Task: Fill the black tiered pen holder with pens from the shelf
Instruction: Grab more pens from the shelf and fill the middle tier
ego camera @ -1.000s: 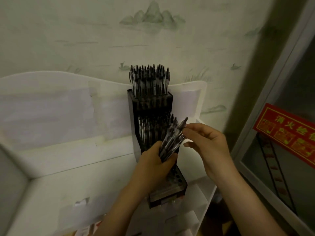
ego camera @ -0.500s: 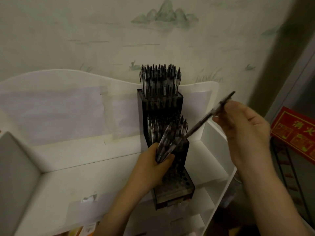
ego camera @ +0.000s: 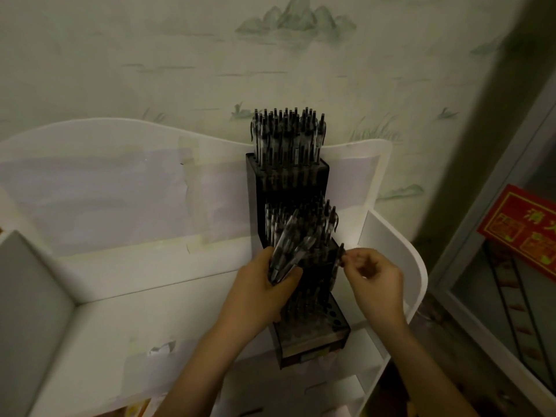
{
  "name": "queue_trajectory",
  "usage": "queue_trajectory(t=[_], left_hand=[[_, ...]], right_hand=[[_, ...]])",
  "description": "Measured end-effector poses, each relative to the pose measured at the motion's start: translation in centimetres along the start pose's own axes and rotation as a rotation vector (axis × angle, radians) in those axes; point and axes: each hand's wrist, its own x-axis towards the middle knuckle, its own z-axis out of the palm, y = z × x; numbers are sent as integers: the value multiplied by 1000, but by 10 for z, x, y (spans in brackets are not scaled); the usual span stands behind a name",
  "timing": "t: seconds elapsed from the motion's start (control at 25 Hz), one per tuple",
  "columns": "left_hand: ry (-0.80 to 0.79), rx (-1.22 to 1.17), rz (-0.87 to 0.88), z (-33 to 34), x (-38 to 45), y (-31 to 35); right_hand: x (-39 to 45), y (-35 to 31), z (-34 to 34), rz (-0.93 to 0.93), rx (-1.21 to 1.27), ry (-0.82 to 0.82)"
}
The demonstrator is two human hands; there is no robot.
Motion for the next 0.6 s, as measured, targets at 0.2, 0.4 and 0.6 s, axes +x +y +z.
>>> queue_trajectory(t=[0.2, 0.4, 0.6], left_hand=[[28, 32, 12, -6, 1, -2], [33, 29, 21, -11, 1, -6], [31, 15, 43, -11, 2, -7]], right_hand=[[-8, 29, 12, -5, -19, -4], [-14, 43, 17, -1, -87, -36], [-26, 53, 18, 23, -157, -98]])
